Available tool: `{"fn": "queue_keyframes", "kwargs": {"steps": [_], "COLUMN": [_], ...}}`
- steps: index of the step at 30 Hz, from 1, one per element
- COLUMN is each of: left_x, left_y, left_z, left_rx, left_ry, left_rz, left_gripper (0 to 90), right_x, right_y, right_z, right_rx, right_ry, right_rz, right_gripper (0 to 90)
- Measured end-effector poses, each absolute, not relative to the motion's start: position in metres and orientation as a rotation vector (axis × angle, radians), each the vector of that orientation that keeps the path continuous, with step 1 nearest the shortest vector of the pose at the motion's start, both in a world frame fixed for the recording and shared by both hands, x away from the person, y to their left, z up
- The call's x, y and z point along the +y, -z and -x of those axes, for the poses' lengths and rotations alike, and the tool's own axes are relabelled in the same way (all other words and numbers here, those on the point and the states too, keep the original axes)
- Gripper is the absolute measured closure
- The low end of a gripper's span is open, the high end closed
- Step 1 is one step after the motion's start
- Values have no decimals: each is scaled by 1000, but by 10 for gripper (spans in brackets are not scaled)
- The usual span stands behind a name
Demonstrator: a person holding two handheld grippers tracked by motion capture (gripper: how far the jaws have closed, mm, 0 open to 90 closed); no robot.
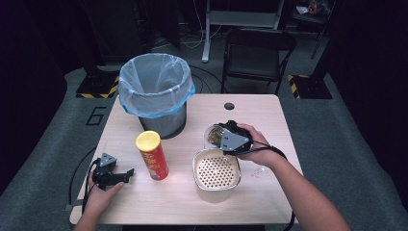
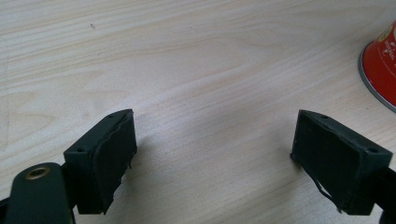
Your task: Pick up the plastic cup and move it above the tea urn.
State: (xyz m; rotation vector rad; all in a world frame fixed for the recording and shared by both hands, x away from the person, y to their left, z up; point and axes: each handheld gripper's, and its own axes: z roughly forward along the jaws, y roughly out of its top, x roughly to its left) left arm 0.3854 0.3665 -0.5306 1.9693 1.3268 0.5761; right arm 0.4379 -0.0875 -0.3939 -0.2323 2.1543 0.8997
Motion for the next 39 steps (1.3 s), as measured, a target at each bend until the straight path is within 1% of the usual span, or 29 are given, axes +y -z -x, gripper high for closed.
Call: {"fn": "queue_keyframes", "kwargs": {"steps": [3,7,8,13,23,24,29,39], "left_x": [367,367,367,367,366,366,366,367], "left_y": [531,531,531,531,531,531,531,531], "left_z": [-385,-385,-385,-385,-385,-385,-385,-385], "left_rx": [1326,1327,1326,1327,1325,1325,1324,1323], "left_ry": [-576,-576,-576,-576,-583,-583,-581,-580], "left_rz": [-1970,-1970,-1971,-1970,-1966,-1967,-1969,-1973], "left_gripper": [133,133,133,133,133,133,133,133], "right_x": [-83,-80,-77,-71,-66,-63,-60,-62], "right_y": [397,398,401,409,421,424,424,423], "right_z": [-427,-419,-411,-397,-380,-376,-369,-364], "right_rx": [2070,2021,1963,1857,1678,1599,1515,1503], "right_ry": [-773,-710,-625,-484,-257,-162,-8,36], "right_rz": [299,352,420,534,682,753,856,869], "right_gripper": [405,412,418,422,433,433,432,429]}}
